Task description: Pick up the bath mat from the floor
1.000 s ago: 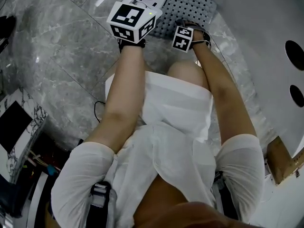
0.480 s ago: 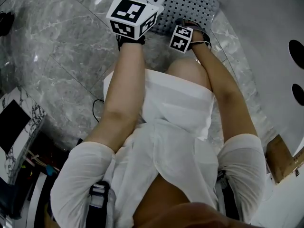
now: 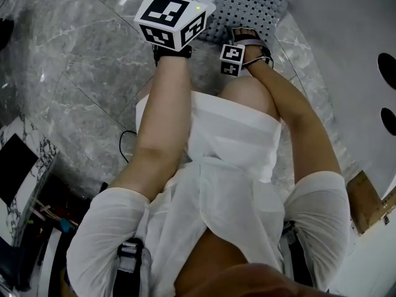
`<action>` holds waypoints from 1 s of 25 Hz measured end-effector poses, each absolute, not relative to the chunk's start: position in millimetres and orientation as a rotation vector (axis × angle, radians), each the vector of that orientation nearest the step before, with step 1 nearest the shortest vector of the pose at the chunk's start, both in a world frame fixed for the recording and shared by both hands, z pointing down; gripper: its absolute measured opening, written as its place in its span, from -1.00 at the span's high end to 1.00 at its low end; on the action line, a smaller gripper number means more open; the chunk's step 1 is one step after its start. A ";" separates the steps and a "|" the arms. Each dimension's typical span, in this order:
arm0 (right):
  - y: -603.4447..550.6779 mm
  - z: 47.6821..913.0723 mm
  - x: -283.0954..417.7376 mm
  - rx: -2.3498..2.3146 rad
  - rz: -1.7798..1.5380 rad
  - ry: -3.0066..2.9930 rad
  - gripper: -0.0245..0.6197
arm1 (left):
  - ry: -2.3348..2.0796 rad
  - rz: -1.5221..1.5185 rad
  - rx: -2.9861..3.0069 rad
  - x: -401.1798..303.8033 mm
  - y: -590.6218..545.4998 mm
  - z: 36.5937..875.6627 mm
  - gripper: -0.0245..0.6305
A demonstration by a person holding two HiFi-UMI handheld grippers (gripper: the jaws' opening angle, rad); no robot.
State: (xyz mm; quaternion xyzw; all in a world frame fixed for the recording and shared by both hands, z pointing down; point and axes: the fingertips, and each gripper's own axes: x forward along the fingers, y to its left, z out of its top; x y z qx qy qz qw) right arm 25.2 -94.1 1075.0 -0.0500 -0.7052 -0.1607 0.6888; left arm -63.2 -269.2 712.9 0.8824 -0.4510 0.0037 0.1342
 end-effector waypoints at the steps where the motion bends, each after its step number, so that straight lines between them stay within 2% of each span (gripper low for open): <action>1: -97.4 1077.5 26.7 -0.102 -0.382 -1.562 -0.32 | -1.295 0.011 2.566 -60.8 -268.9 712.4 0.74; 7: -110.7 1077.6 35.2 -0.005 -0.177 -1.596 -0.28 | -1.272 0.011 2.575 -54.9 -270.6 712.3 0.74; 9: -110.8 1071.8 37.9 0.007 -0.093 -1.620 -0.03 | -1.273 0.006 2.569 -52.7 -270.6 712.3 0.74; 13: -117.3 1055.6 42.6 0.003 -0.067 -1.649 0.21 | -1.291 0.003 2.566 -49.8 -271.0 708.4 0.74; 17: -137.5 1031.7 41.6 0.053 -0.057 -1.660 0.68 | -1.323 0.004 2.551 -55.3 -271.7 708.2 0.74; 18: -142.8 1024.0 41.2 0.067 -0.040 -1.664 0.73 | -1.329 0.010 2.549 -56.2 -271.6 708.7 0.74; 25: -182.5 961.9 37.3 0.162 0.130 -1.709 0.75 | -1.341 0.089 2.537 -51.6 -270.9 717.5 0.74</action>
